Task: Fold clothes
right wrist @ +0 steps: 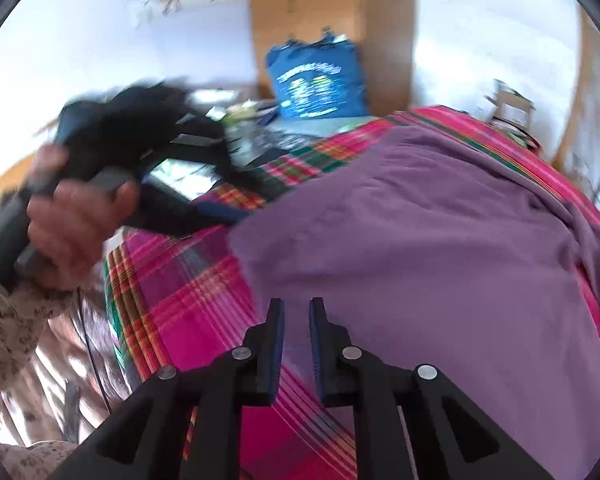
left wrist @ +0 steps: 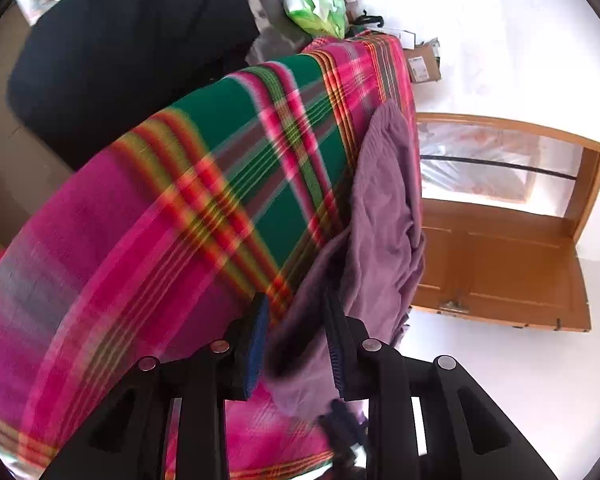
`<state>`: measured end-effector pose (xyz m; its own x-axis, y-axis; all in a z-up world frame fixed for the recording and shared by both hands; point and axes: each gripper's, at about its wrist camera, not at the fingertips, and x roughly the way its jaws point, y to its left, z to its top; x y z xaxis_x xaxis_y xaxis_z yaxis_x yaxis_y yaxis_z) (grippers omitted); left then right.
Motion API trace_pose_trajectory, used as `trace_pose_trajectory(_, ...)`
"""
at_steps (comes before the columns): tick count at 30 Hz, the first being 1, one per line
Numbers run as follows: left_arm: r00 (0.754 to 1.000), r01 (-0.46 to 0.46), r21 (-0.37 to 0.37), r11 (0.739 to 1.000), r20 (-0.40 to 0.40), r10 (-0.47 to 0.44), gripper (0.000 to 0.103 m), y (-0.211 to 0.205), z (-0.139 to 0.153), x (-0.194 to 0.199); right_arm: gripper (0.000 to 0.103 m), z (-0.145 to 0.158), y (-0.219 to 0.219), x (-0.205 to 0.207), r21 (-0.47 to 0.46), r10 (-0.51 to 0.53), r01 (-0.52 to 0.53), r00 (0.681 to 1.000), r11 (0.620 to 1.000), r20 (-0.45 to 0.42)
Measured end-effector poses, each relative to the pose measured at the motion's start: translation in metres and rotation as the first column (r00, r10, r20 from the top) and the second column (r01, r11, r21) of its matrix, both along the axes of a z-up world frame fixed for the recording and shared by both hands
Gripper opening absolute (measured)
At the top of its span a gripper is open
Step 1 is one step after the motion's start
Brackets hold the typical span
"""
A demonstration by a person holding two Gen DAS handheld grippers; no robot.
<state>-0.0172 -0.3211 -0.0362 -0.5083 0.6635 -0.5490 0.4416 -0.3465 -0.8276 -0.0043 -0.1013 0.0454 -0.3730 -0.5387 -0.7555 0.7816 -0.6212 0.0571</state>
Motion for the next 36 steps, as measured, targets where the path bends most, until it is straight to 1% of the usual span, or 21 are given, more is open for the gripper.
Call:
trace_pose_trajectory(3,1.0,-0.019,-0.021,1.0,-0.013,0.019,0.028,0.002,0.008,0.019,0.021,0.007,0.043,-0.008,-0.04,-0.118,0.118,0.993,0.992,0.01)
trace_pose_trajectory(4,1.0,-0.019,-0.027,0.999,-0.021,0.018,0.03,0.007,0.011,0.024,0.023,0.008,0.061,-0.011,-0.05,-0.168,0.168,0.986,0.984,0.012)
trace_pose_trajectory(6,0.999,-0.015,-0.039,0.999,-0.038,0.014,0.048,0.02,0.016,0.032,0.023,0.009,0.1,-0.015,-0.073,-0.272,0.273,0.962,0.959,0.021)
trace_pose_trajectory(7,0.999,-0.009,-0.046,0.999,-0.043,0.007,0.051,0.026,0.018,0.036,0.023,0.009,0.118,-0.013,-0.08,-0.316,0.317,0.948,0.945,0.023)
trace_pose_trajectory(8,0.999,-0.001,-0.054,0.999,-0.048,-0.002,0.051,0.032,0.021,0.04,0.023,0.009,0.136,-0.012,-0.088,-0.359,0.36,0.933,0.929,0.025)
trace_pose_trajectory(11,0.998,0.018,-0.067,0.998,-0.066,-0.022,0.051,0.047,0.025,0.05,0.025,0.005,0.191,-0.014,-0.103,-0.508,0.511,0.86,0.854,0.049)
trace_pose_trajectory(12,0.997,0.022,-0.073,0.997,-0.072,-0.027,0.053,0.053,0.026,0.052,0.025,0.004,0.207,-0.011,-0.109,-0.545,0.549,0.836,0.829,0.066)
trace_pose_trajectory(15,0.995,0.063,-0.114,0.991,-0.069,-0.071,0.054,0.071,0.027,0.057,0.026,-0.006,0.26,-0.007,-0.156,-0.647,0.666,0.746,0.73,0.157)
trace_pose_trajectory(16,0.995,0.067,-0.121,0.99,-0.064,-0.075,0.054,0.075,0.026,0.057,0.027,-0.009,0.279,-0.004,-0.172,-0.675,0.701,0.713,0.692,0.191)
trace_pose_trajectory(17,0.996,0.062,-0.125,0.99,-0.062,-0.07,0.054,0.078,0.026,0.057,0.028,-0.013,0.291,-0.001,-0.187,-0.691,0.726,0.688,0.662,0.224)
trace_pose_trajectory(19,0.996,0.05,-0.138,0.989,-0.063,-0.059,0.054,0.082,0.026,0.056,0.032,-0.017,0.314,0.01,-0.194,-0.729,0.772,0.636,0.605,0.254)
trace_pose_trajectory(20,0.997,0.036,-0.159,0.987,-0.062,-0.047,0.054,0.084,0.027,0.053,0.032,-0.02,0.326,0.015,-0.197,-0.746,0.793,0.609,0.576,0.269)
trace_pose_trajectory(21,0.998,0.022,-0.182,0.983,-0.06,-0.034,0.054,0.085,0.027,0.052,0.032,-0.02,0.333,0.018,-0.198,-0.759,0.805,0.594,0.56,0.268)
trace_pose_trajectory(22,0.998,0.01,-0.206,0.978,-0.057,-0.023,0.054,0.087,0.027,0.05,0.033,-0.021,0.337,0.021,-0.195,-0.768,0.812,0.584,0.55,0.264)
trace_pose_trajectory(24,0.999,0.0,-0.248,0.969,-0.052,-0.013,0.054,0.089,0.027,0.048,0.034,-0.022,0.342,0.024,-0.2,-0.767,0.812,0.584,0.548,0.268)
trace_pose_trajectory(28,0.998,0.0,-0.304,0.953,-0.062,-0.02,0.054,0.1,0.023,0.04,0.037,-0.027,0.345,0.025,-0.185,-0.789,0.832,0.555,0.523,0.265)
trace_pose_trajectory(29,0.998,0.0,-0.308,0.951,-0.065,-0.021,0.054,0.1,0.024,0.039,0.04,-0.028,0.347,0.028,-0.191,-0.8,0.838,0.545,0.511,0.252)
trace_pose_trajectory(31,0.997,-0.002,-0.307,0.952,-0.068,-0.02,0.054,0.099,0.023,0.037,0.04,-0.028,0.352,0.033,-0.204,-0.821,0.85,0.524,0.486,0.226)
trace_pose_trajectory(32,0.997,-0.003,-0.307,0.952,-0.07,-0.019,0.054,0.099,0.023,0.036,0.041,-0.028,0.351,0.033,-0.197,-0.833,0.855,0.515,0.48,0.203)
trace_pose_trajectory(34,0.997,-0.005,-0.306,0.952,-0.074,-0.018,0.054,0.098,0.022,0.034,0.044,-0.028,0.35,0.029,-0.201,-0.842,0.858,0.507,0.472,0.184)
trace_pose_trajectory(36,0.997,-0.008,-0.298,0.955,-0.077,-0.016,0.054,0.099,0.021,0.031,0.046,-0.028,0.348,0.025,-0.201,-0.844,0.857,0.508,0.474,0.175)
